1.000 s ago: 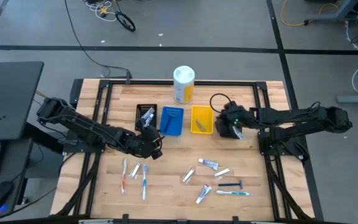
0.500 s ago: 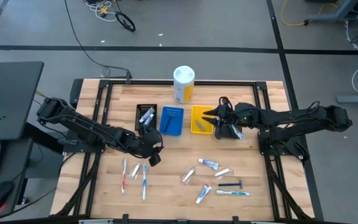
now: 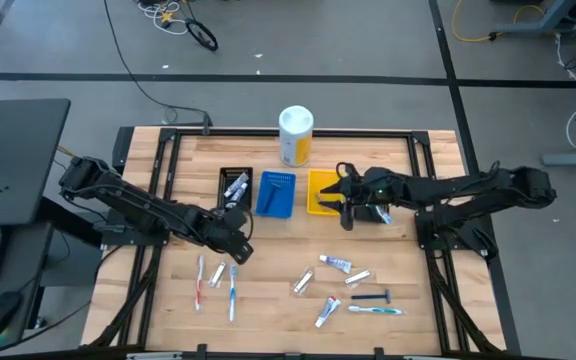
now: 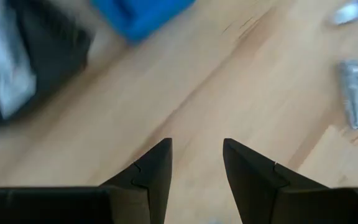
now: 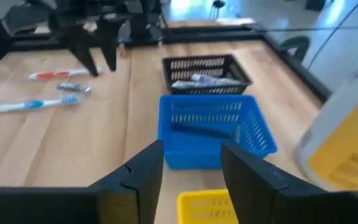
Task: Pick & Place Travel size toiletries
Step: Put the white toothpaste into the left black bin
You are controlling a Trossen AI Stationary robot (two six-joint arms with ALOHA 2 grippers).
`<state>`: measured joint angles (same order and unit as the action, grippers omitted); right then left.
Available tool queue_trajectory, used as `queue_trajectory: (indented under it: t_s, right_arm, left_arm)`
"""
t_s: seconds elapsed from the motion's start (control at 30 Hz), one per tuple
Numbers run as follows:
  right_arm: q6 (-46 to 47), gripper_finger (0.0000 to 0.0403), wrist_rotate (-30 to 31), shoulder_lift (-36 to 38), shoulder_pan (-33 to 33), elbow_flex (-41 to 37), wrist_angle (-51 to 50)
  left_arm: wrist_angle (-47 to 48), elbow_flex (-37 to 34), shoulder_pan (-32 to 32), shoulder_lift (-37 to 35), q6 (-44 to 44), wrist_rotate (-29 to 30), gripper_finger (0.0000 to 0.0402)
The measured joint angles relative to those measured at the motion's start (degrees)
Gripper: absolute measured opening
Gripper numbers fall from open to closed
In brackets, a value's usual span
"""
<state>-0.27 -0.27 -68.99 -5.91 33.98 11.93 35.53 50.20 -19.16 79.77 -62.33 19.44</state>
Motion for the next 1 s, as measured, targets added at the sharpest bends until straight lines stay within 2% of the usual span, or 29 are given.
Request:
queue_trajectory:
  t_s: [0.1,0.23,0.47,0.73,0.93,1.0]
  right_arm:
    - [0.0,0.0175,-2.4,-2.2,0.0,0.0,0.9]
    - [0.0,0.0175,-3.0,-4.6,0.0,0.0,2.4]
    - [0.0,0.0175,-3.0,-6.6,0.1,0.0,3.0]
    - [0.7,0.0175,-3.0,-7.2,0.1,0.0,2.9]
    - [1.8,0.0175,-3.2,-7.2,0.1,0.0,3.1]
    - [1.8,0.0175,-4.9,-7.2,0.1,0.0,3.1]
  left_arm:
    - [5.3,0.0,-0.7,0.0,-8.9,-3.7,0.0151]
    - [11.4,0.0,-2.8,0.0,-16.6,-4.4,0.0151]
    - [12.9,0.0,-7.0,0.0,-22.6,-4.9,0.0151]
    - [10.7,0.0,-11.3,0.0,-24.3,-4.8,0.0151]
    - [4.9,0.0,-13.2,0.0,-19.9,-1.6,0.0151]
    - [2.2,0.0,-13.4,0.0,-17.7,-0.1,0.0151]
